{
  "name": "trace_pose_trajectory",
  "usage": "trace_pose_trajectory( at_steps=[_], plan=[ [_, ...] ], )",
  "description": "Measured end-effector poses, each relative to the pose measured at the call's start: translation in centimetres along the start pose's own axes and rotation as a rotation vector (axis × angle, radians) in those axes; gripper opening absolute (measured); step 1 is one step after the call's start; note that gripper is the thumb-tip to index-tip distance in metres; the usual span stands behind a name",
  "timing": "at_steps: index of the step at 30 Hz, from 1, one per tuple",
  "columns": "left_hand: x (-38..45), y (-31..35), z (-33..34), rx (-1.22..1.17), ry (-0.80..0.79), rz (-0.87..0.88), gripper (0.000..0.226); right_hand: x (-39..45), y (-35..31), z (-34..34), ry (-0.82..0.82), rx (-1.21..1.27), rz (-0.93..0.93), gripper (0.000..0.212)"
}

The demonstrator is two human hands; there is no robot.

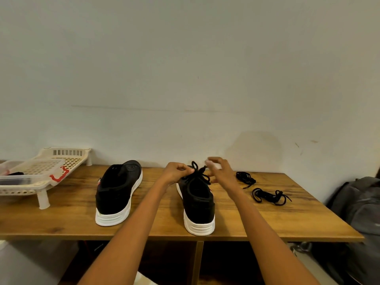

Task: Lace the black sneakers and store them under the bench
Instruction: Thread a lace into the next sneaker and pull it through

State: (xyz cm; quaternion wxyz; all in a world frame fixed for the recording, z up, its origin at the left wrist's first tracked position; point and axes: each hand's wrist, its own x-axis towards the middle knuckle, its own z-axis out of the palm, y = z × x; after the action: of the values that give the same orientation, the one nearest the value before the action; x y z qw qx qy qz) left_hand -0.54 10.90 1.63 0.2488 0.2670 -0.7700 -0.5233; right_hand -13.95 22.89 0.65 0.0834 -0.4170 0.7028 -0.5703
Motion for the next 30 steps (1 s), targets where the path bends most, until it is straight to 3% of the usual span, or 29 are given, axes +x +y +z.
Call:
trace_pose_trajectory(
  at_steps=[3,10,15,20,23,30],
  plan=[
    [0.1,-0.4,0.0,-0.047,0.008,-0.026,0.015,0.0,0.4,-2.5,0.157,0.155,0.087,0.03],
    [0.4,-0.3,0.2,-0.017,0.044,-0.036,0.014,-1.4,0.2,-1.2,-0.25,-0.076,0.041,0.028],
    [0.6,-0.3,0.9,-0.003,0.11,-0.038,0.013,-1.3,-0.5,0.0,-0.145,-0.05,0.027,0.022],
    [0.8,-0.6,0.1,-0.047,0.063,-0.139,0.021,-0.7,-0.4,0.8,-0.051,-0.109,0.166,0.028],
    [0.9,-1.0,-0.5,-0.045,0.068,-0.184,0.022,-0.5,0.1,1.0,-0.063,-0.034,0.268,0.025],
    [0.6,-1.3,-0.7,0.113,0.006,-0.069,0.015,-0.8,0.2,0.4,-0.128,0.058,0.321,0.029]
  ],
)
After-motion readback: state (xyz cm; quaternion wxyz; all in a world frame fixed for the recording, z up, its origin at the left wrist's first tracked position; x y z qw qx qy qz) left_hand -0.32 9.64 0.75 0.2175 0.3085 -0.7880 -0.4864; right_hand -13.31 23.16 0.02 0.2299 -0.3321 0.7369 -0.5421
